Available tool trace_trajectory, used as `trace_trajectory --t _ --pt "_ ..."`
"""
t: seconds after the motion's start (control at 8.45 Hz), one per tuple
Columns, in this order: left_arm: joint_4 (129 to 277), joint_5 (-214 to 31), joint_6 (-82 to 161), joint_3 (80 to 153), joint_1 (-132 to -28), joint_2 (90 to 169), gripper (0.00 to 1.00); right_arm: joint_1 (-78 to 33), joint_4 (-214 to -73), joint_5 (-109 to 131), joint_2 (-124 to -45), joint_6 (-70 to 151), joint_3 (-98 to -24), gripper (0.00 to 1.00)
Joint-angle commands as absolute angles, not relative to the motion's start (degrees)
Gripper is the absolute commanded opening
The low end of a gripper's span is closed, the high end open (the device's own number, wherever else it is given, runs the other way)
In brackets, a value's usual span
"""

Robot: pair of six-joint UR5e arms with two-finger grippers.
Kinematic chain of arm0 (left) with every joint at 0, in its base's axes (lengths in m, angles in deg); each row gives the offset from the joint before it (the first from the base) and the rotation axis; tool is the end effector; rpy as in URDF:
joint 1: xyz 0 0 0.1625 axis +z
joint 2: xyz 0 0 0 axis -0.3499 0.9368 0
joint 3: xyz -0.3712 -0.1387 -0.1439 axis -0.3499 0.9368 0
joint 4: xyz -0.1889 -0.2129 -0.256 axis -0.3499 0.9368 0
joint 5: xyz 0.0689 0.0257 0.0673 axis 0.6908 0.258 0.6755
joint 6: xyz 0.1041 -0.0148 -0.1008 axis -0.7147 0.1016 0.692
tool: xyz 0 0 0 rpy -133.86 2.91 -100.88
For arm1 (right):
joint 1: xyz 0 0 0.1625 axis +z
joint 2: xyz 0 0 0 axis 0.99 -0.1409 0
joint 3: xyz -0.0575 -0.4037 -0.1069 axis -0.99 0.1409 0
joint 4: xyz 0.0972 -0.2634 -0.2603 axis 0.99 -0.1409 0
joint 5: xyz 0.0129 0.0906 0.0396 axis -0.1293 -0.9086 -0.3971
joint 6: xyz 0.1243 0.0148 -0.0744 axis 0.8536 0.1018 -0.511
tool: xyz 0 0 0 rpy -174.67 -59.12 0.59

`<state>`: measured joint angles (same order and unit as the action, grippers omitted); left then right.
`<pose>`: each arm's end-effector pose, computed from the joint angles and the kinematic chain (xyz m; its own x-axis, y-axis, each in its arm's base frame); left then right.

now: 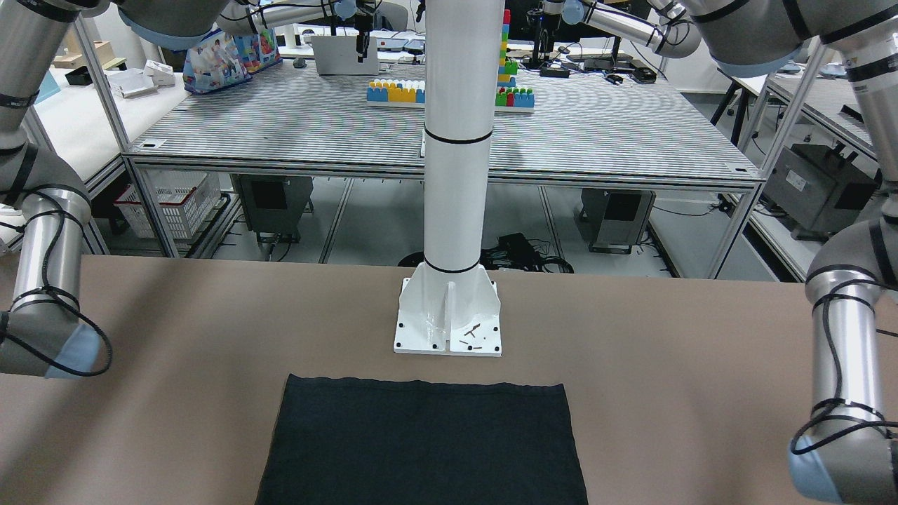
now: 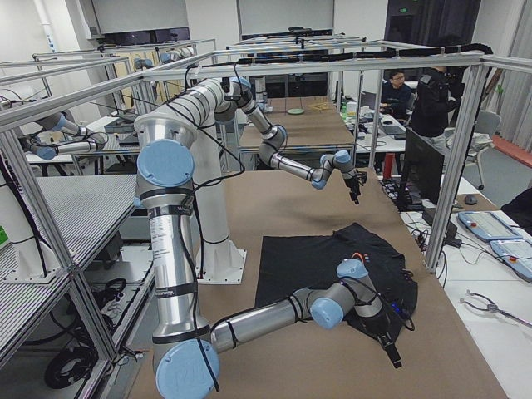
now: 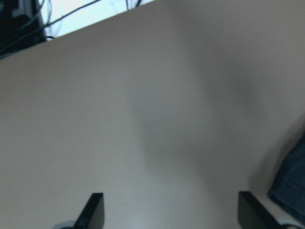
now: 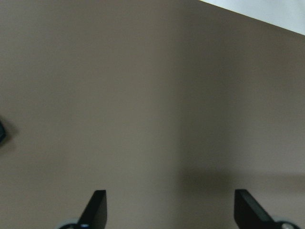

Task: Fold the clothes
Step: 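Move both grippers in toward the shirt's sleeves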

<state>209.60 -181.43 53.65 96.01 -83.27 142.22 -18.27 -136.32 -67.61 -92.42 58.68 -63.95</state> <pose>0.2681 -0.6958 0.4642 0.7741 0.2730 -0.5712 0.0612 0.8657 0.4968 -0.1720 -0.5820 0.5127 0.8754 -0.0559 0.4801 -0.1778 0.8863 0.4276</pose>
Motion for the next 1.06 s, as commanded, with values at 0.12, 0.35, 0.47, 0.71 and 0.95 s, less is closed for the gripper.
trace_trajectory --t 0.12,0.35,0.47,0.71,0.95 --pt "221.0 -183.6 58.1 84.8 -77.9 146.5 1.0 -21.8 -133.7 -67.6 -91.8 61.3 -63.9 0.94" --pt "221.2 -184.1 59.2 84.6 -76.1 146.6 1.0 -22.5 -132.7 -67.3 -91.8 62.3 -63.7 0.94" --pt "221.3 -184.2 59.2 84.7 -75.9 146.6 0.95 -22.5 -132.8 -67.2 -91.9 62.3 -63.7 0.94" --pt "221.3 -184.2 59.2 84.7 -75.5 146.4 0.67 -22.6 -132.7 -67.2 -91.9 62.3 -63.7 0.94" --pt "221.3 -184.2 59.3 84.7 -75.5 146.4 0.41 -22.6 -132.7 -67.2 -91.8 62.4 -63.7 0.94"
